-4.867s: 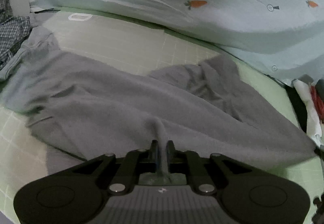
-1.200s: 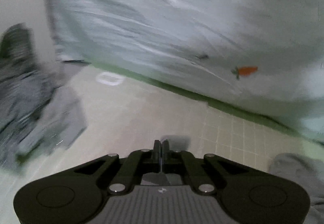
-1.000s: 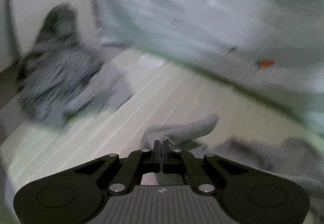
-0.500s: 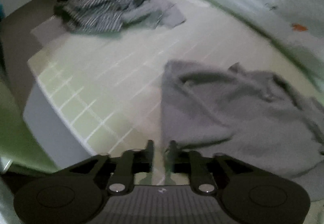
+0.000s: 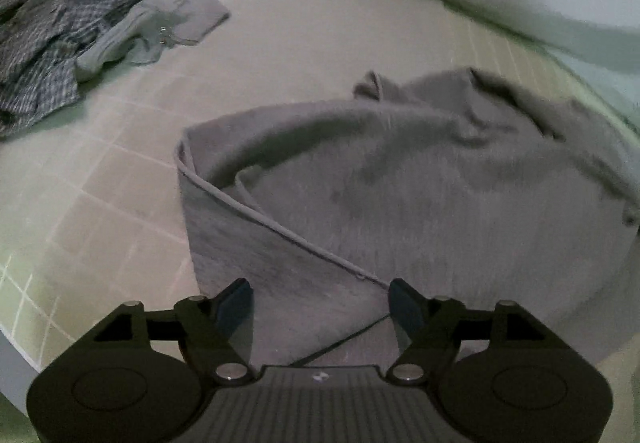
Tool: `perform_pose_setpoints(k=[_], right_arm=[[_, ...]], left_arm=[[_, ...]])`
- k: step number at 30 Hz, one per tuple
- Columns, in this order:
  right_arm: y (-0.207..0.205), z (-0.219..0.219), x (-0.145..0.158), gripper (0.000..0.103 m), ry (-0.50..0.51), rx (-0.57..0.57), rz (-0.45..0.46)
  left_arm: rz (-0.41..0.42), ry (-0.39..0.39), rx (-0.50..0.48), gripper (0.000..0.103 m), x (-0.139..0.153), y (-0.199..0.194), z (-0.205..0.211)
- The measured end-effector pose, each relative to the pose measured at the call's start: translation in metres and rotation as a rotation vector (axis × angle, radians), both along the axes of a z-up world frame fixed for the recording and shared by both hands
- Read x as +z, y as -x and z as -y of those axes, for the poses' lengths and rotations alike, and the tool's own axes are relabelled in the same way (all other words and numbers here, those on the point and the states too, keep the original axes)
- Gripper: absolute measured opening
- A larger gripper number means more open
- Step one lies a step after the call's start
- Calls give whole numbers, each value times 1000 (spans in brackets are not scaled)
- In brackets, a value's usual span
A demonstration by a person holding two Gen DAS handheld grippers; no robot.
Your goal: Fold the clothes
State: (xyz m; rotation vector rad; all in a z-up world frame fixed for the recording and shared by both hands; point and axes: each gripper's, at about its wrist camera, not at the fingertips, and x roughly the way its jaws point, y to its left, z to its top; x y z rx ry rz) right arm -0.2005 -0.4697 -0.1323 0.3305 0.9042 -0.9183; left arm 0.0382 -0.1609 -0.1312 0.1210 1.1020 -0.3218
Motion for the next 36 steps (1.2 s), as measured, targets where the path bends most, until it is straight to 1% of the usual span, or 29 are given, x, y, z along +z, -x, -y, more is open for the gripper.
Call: perform_pose_setpoints(k=[1, 2, 3, 6, 7, 8, 9, 13, 14, 15, 16, 20, 22, 23, 25, 28, 31, 33, 36], right_arm=[[-1, -5, -1, 89, -1, -6, -6], [-1, -9, -2, 89, -3, -13, -10], [-2, -12, -3, 89, -7, -22, -12], [-7, -24, -5, 89, -22, -47, -18], [-9, -28, -5, 89, -24, -53, -16], [-11, -32, -6, 89, -24, -56, -14], [-13, -36, -6, 89, -25, -59, -12], [-21, -49, -7, 89, -33, -52, -3], [-21, -51, -6, 89, -38, -52, 2], [-21, -52, -5, 89, -43, -52, 6], [-21, -53, -5, 89, -48, -52, 11], [-8, -50, -2, 89, -56, -86, 37], [1, -39, -1, 89, -65, -134, 62], [6, -33, 1, 89, -69, -160, 75], [18, -17, 3, 89, -65, -203, 94], [34, 8, 5, 89, -57, -250, 106], [55, 38, 7, 89, -61, -294, 132], [66, 61, 10, 89, -66, -308, 168], [78, 98, 15, 88, -56, -317, 193]], left_arm=[[24, -20, -18, 55, 0, 3, -2], [42, -36, -37, 41, 0, 5, -5], [57, -47, -56, 5, 1, 7, -8], [71, -42, -30, 3, 7, 4, -33], [88, -60, -10, 3, 9, 3, -44], [114, -93, 15, 3, 10, 1, -55], [125, -108, 49, 3, 10, -2, -68], [126, -117, 207, 3, 9, -24, -129], [133, -134, 240, 3, 7, -29, -141], [142, -159, 262, 3, 6, -32, -150], [137, -163, 274, 4, 5, -35, -157], [100, -109, 319, 11, 10, -41, -169], [105, -95, 318, 29, 17, -37, -163], [114, -85, 324, 33, 21, -33, -159], [130, -63, 333, 47, 29, -24, -149], [156, -49, 318, 55, 38, -8, -124], [179, -64, 282, 63, 41, 6, -90], [165, -58, 253, 64, 40, 15, -63], [118, -41, 192, 70, 32, 28, -24]])
